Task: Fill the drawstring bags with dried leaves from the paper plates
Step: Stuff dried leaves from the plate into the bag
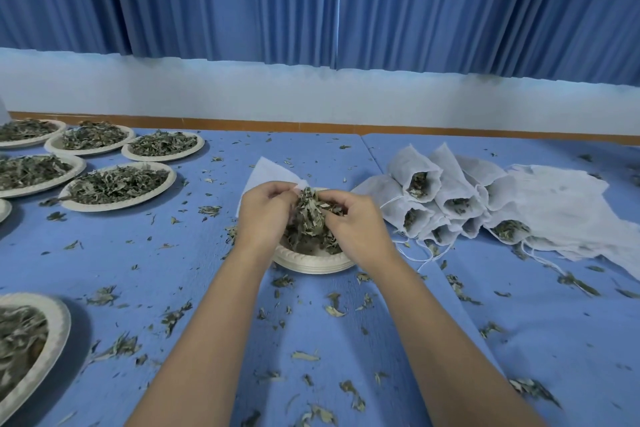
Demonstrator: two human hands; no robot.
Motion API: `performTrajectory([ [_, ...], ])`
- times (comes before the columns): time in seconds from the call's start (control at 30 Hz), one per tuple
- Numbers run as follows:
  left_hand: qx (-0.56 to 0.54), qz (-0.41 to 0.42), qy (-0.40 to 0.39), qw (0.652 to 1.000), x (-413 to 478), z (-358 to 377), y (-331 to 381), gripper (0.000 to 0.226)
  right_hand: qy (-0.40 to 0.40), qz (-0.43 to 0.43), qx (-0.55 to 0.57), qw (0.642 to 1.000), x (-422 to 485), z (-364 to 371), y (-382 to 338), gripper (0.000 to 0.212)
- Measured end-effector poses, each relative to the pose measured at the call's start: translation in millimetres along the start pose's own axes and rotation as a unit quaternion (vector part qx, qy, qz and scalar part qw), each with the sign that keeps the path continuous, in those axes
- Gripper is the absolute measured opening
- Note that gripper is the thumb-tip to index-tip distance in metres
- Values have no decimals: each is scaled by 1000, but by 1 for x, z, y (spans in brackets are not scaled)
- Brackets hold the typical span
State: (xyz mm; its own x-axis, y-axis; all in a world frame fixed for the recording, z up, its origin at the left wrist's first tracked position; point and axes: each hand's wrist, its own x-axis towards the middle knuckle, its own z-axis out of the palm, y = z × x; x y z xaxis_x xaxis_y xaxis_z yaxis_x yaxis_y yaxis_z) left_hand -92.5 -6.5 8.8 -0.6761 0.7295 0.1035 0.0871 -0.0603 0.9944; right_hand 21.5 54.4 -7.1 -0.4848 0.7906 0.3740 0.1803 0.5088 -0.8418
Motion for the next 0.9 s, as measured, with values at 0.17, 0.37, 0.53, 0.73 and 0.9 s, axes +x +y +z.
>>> performTrajectory([
  [0.17, 31, 47, -35, 998, -2, 1, 2, 18, 20, -1, -23, 1000, 0, 1, -1, 34],
  [0.37, 131, 98, -64, 984, -9, 5, 0, 19, 68, 45, -2, 997, 1, 2, -2, 26],
  [0.53, 130, 105, -115, 979, -8, 2, 2, 18, 125, 84, 15, 989, 4, -2, 0, 18],
  [0.73, 137, 154, -110, 972, -6, -2, -3, 32, 82, 111, 110, 984, 4, -9, -3, 14],
  [0.9, 121, 170, -28, 978, -1, -1, -4, 38, 19, 116, 163, 980, 3, -10, -8, 14],
])
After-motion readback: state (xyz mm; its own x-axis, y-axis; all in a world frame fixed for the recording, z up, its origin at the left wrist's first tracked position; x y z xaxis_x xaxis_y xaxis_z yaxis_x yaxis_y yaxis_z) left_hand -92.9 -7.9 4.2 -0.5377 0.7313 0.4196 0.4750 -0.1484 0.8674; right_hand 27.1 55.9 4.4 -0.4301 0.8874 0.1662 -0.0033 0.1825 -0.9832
